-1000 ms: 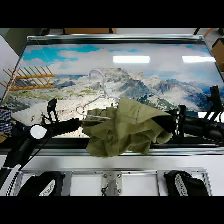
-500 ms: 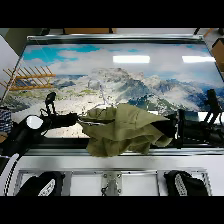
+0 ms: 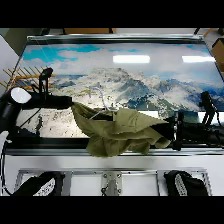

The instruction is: Fold the clothes and pants, and hang the long-sleeved shirts on hangers.

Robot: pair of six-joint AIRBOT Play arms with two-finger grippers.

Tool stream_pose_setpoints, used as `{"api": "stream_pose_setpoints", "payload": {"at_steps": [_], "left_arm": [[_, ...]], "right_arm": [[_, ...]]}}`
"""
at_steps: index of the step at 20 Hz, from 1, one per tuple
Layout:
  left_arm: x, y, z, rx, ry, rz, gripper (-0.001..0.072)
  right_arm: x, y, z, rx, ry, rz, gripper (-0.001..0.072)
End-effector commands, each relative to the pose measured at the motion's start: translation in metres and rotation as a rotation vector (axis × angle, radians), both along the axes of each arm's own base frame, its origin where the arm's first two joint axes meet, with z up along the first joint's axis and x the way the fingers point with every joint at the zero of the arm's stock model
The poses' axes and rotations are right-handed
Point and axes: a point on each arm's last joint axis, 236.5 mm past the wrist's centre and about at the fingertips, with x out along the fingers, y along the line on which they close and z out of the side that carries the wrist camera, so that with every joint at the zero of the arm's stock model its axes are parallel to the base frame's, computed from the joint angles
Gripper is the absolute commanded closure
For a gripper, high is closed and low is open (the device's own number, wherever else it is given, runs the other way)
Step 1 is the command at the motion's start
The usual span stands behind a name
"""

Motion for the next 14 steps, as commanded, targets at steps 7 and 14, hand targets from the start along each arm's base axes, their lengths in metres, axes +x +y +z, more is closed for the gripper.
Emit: {"api": "stream_pose_setpoints", "payload": {"at_steps": [7,14], "left_arm": [[0.017,-0.060,0.147,-0.007,-0.249,-0.228,0.0698],[0.006,-0.084,0.232,0.015,-0.463,-0.263,0.0698]], "right_arm": [[0.010,0.009,0.036,0.144,-0.062,-0.027,0.0704],[0.024,0.029,0.046,0.171,-0.107,-0.060,0.0704]]}}
